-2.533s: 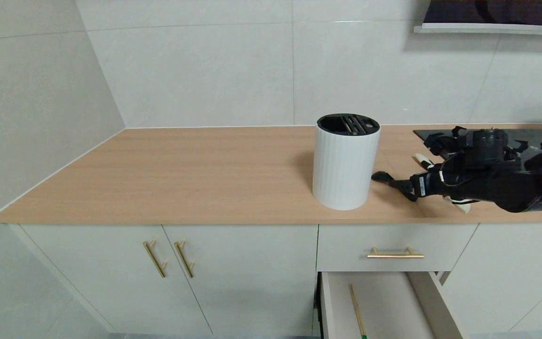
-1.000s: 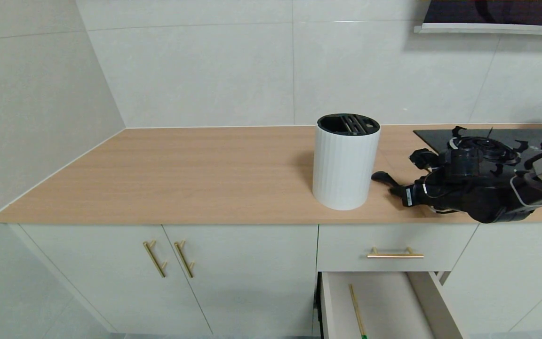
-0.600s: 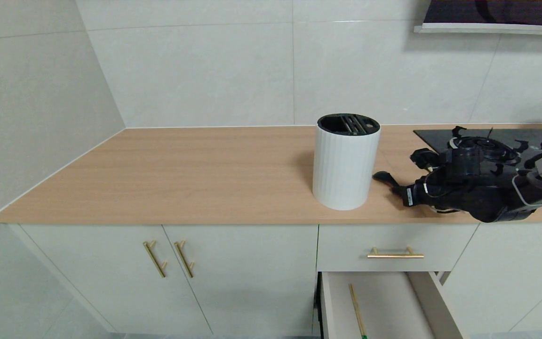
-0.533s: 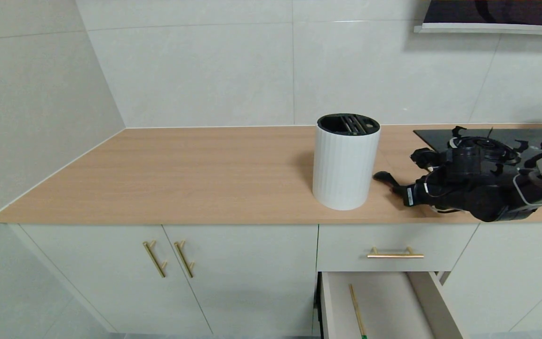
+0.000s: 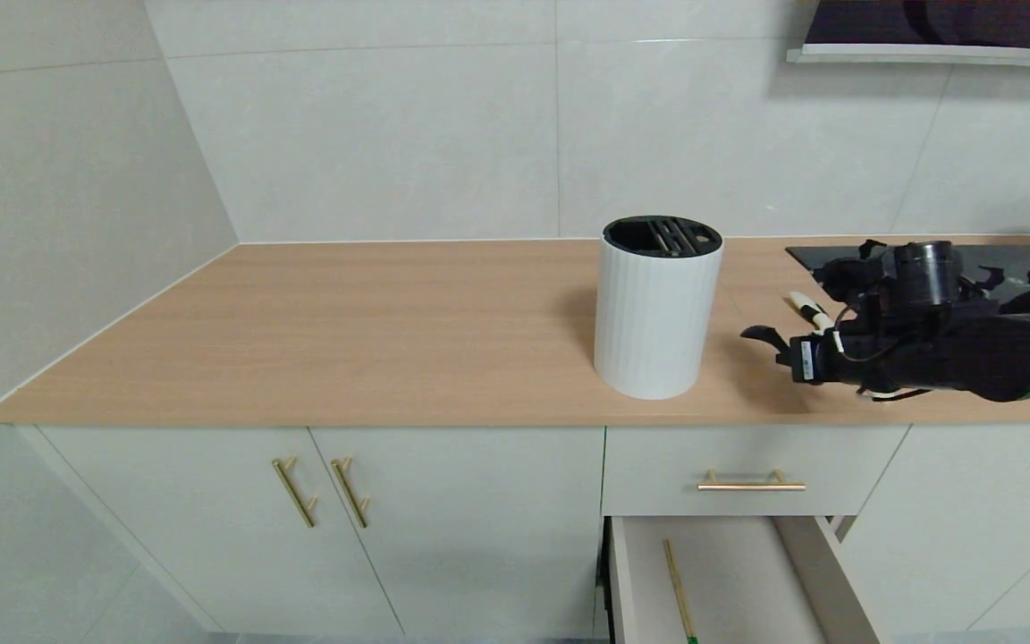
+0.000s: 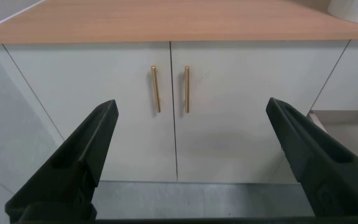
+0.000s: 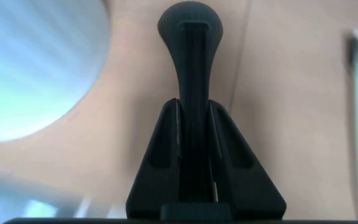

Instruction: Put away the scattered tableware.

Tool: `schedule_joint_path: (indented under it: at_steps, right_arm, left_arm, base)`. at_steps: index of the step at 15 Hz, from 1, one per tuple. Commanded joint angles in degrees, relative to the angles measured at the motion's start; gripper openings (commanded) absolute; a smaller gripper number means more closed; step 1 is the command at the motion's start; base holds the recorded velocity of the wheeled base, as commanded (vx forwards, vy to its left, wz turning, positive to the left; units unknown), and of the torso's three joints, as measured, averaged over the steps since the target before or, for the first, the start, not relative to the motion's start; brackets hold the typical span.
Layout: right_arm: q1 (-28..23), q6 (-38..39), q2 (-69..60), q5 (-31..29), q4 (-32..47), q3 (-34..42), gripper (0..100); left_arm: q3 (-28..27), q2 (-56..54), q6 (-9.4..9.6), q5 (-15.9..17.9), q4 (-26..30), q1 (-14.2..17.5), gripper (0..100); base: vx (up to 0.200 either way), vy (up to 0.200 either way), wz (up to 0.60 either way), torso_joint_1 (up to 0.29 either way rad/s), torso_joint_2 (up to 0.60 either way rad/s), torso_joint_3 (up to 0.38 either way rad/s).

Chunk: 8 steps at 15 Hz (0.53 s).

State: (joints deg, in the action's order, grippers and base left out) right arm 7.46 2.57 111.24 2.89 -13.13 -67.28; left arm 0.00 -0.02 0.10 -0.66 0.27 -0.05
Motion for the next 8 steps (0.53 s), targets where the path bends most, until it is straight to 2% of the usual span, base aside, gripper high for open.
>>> schedule_joint_path:
  at_steps: [1, 4, 8]
  right_arm:
    - [1.7, 4.7, -10.6, -3.3, 2.4, 5.8, 0]
    - [3.8, 7.2, -18.3, -8.3, 2.8, 14.7, 0]
    - [5.1, 10.2, -24.7, -11.2, 2.3, 21.8, 0]
  left_arm:
    - [0.0, 0.0, -0.01, 0.0, 0.0, 0.0, 100]
    - [0.0, 0.0, -0.01, 0.0, 0.0, 0.0, 100]
    - [0.0, 0.0, -0.01, 0.0, 0.0, 0.0, 100]
  base:
    - [0.000, 0.000, 0.00, 0.000, 0.00, 0.000]
    - [0.000, 0.000, 0.00, 0.000, 0.00, 0.000]
    - [0.000, 0.000, 0.00, 0.000, 0.00, 0.000]
